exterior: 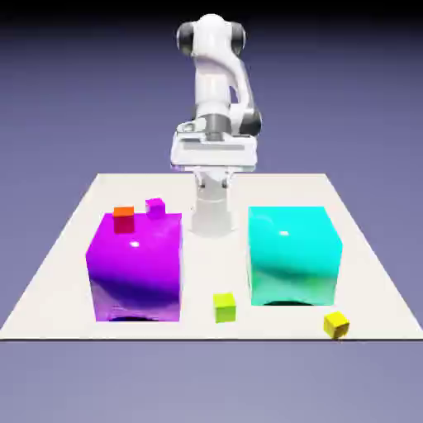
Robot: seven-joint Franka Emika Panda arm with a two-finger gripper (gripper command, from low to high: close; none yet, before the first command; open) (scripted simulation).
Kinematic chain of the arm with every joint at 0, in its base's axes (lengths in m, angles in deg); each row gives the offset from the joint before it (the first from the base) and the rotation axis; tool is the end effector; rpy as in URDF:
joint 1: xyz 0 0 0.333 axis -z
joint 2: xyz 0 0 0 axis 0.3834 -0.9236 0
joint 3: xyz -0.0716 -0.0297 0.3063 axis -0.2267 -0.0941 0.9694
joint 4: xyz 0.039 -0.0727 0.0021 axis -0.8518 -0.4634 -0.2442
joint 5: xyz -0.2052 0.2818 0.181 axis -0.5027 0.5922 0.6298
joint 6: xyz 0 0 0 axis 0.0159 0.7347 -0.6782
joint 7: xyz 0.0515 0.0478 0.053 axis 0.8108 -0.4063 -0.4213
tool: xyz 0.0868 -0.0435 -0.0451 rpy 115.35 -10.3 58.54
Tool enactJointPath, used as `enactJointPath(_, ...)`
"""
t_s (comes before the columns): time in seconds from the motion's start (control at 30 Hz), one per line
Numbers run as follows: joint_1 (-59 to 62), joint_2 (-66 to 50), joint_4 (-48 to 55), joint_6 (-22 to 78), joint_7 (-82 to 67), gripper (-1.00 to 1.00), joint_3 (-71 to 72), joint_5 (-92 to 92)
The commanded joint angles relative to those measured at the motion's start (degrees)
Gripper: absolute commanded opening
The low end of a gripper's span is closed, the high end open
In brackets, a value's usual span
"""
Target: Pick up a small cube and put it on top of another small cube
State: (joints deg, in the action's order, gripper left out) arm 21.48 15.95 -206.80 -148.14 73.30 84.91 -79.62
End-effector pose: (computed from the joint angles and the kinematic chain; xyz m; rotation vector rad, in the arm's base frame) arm 0.4015 0.0134 0.4555 -2.5200 0.9365 -0.9979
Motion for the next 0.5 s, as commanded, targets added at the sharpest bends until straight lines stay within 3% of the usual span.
enactJointPath(0.0, -0.32, -2.08, 1.85, 1.55, 0.51, 0.0, 0.6, -0.4)
enactJointPath(0.47, -4.74, -31.15, 27.75, 23.22, 7.67, 0.0, 9.05, -5.93)
